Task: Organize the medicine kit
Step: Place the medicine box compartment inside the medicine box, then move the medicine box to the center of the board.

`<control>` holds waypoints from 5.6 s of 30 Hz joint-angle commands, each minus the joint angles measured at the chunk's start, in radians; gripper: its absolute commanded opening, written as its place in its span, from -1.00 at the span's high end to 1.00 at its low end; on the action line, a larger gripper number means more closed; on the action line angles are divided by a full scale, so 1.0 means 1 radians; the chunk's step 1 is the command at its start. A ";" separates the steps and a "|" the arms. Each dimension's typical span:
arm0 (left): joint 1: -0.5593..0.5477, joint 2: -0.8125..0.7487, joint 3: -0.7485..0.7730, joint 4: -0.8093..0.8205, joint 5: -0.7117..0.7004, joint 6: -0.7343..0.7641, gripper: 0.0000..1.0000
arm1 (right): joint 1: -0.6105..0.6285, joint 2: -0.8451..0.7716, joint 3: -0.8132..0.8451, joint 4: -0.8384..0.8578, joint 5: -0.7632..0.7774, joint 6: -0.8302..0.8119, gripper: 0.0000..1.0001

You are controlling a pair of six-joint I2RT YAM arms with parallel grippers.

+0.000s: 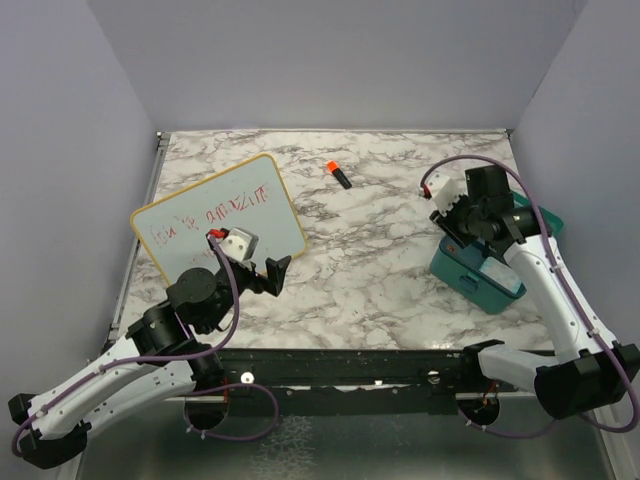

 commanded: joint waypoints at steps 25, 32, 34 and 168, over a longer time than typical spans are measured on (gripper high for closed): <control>0.000 -0.027 -0.007 0.011 0.043 -0.008 -0.98 | -0.093 0.146 -0.055 -0.025 0.554 0.388 0.31; 0.000 -0.022 -0.006 0.009 0.044 -0.009 -0.98 | -0.095 0.198 -0.113 -0.025 0.503 0.402 0.31; 0.000 -0.025 -0.007 0.010 0.042 -0.009 -0.98 | -0.095 0.207 -0.120 -0.017 0.497 0.405 0.31; -0.053 1.486 0.848 0.373 0.183 -0.168 1.00 | -0.096 -0.245 -0.001 0.317 0.175 1.070 -0.46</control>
